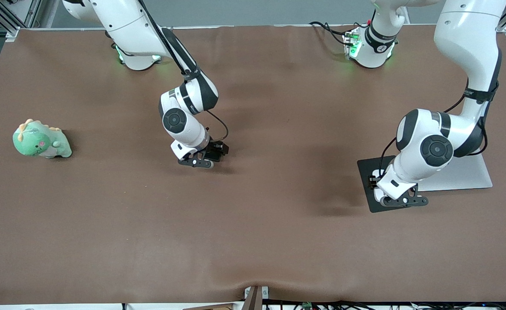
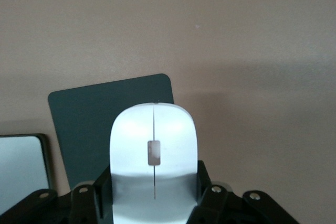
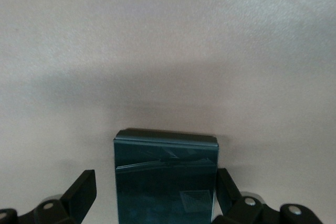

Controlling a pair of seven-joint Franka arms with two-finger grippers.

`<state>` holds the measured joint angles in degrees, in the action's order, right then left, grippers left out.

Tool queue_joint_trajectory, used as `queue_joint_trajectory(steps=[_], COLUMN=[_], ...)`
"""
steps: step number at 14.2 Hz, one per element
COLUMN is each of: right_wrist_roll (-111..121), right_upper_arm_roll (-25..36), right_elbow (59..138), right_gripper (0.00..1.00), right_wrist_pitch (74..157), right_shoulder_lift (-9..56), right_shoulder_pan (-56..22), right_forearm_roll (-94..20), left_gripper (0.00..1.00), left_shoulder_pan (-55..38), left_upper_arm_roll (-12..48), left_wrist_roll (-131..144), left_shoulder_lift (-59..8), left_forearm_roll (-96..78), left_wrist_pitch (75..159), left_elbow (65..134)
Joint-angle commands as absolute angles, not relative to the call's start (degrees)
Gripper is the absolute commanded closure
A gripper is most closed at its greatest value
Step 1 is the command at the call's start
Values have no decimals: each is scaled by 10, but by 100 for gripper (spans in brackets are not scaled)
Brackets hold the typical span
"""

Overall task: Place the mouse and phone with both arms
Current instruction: 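Carry the mouse to the mouse pad while the right gripper grasps the phone, then release the mouse on the pad while the right gripper carries the phone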

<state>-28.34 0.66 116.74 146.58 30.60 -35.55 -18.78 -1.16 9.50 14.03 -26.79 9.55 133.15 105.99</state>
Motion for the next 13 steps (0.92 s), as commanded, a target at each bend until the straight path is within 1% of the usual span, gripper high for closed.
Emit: queue_joint_trajectory(steps=[1,5,6,7,8,9,11,13], right_wrist_roll=[-287,-285,-285,-288,-290,-298,-315,-310], right_upper_arm_roll=[13,13,13,13,12,12,12,17], right_elbow=[1179,1189,1189,1189,1188,1187,1180,1173], right_gripper=[0,0,12,45,84,100,100,100], right_wrist_pitch=[1478,1491,1489,1486,1483,1480,1479,1447], right_shoulder_lift=[307,307,307,307,307,306,305,300], right_shoulder_pan=[-372,-372,-371,-371,-368,-367,-363,-361], right_forearm_roll=[-195,-192,-192,-192,-192,-194,-194,-194], left_gripper=[100,100,100,100,100,100,100,100], left_shoulder_pan=[13,36,37,38,44,47,48,50], left_upper_arm_roll=[100,100,100,100,100,100,100,100], left_wrist_roll=[93,60,59,56,54,54,54,54], left_shoulder_lift=[-242,-262,-266,-268,-272,-282,-294,-305], left_forearm_roll=[92,92,92,92,92,92,92,92], left_wrist_pitch=[1365,1377,1377,1385,1408,1429,1448,1459], left_elbow=[1107,1110,1113,1117,1124,1124,1123,1124])
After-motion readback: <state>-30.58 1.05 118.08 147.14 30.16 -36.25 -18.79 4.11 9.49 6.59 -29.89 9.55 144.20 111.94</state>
